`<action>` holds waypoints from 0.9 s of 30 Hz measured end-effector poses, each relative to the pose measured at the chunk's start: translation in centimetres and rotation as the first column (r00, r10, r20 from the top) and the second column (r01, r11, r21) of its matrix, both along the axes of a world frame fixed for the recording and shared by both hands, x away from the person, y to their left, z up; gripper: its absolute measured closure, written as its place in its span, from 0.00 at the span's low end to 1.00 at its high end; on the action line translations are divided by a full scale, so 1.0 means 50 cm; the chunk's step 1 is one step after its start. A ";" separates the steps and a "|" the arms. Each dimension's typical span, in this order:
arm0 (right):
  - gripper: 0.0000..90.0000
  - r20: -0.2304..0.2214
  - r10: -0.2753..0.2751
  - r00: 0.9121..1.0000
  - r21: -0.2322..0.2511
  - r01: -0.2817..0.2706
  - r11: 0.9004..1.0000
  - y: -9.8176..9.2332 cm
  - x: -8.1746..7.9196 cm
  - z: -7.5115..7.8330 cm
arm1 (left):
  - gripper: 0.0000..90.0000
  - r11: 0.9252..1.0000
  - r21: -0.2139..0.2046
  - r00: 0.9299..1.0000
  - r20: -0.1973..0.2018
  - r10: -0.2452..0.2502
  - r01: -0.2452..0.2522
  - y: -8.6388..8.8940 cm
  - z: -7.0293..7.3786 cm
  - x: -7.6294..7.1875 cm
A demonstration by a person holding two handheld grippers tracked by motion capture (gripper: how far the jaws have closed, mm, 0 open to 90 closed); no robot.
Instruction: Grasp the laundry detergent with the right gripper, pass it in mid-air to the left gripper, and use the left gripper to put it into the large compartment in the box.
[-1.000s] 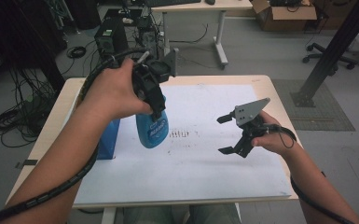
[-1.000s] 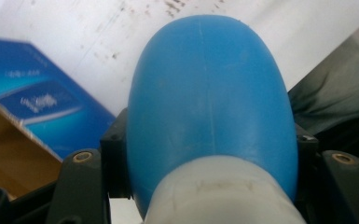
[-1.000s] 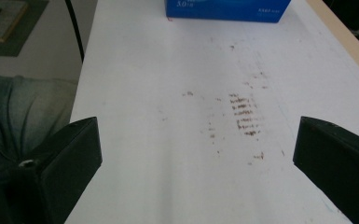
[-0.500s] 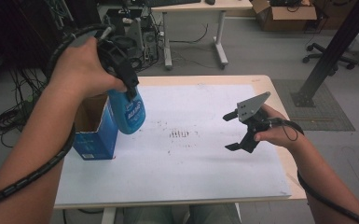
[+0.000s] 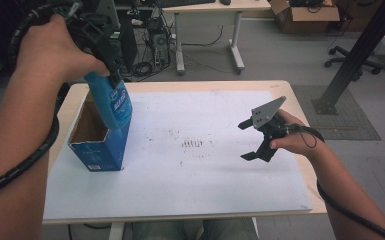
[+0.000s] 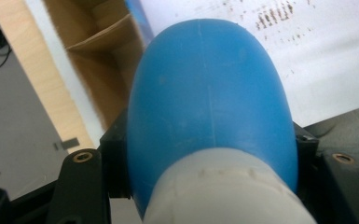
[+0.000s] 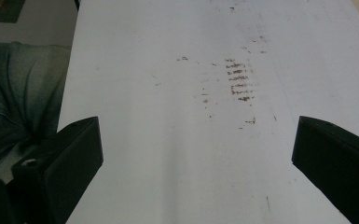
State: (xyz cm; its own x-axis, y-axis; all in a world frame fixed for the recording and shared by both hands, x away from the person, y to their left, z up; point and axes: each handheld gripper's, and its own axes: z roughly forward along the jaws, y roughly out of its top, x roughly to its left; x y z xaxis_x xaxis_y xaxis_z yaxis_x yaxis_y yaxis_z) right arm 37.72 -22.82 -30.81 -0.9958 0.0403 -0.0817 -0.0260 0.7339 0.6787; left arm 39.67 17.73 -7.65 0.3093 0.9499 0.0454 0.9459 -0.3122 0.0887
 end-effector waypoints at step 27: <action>0.02 -0.028 0.000 1.000 -0.076 -0.002 0.997 -0.004 0.011 0.011 | 0.42 0.973 0.006 0.972 0.031 0.231 -0.231 0.111 0.008 0.012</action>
State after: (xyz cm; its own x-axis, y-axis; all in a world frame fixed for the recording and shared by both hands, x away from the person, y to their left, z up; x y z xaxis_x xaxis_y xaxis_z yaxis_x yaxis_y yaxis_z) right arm 38.27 -23.02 -30.26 -0.9978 0.0342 -0.0569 -0.0086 0.7835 0.6214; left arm 40.29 23.26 -7.26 0.0799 0.9949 0.0608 0.9895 -0.0866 0.1159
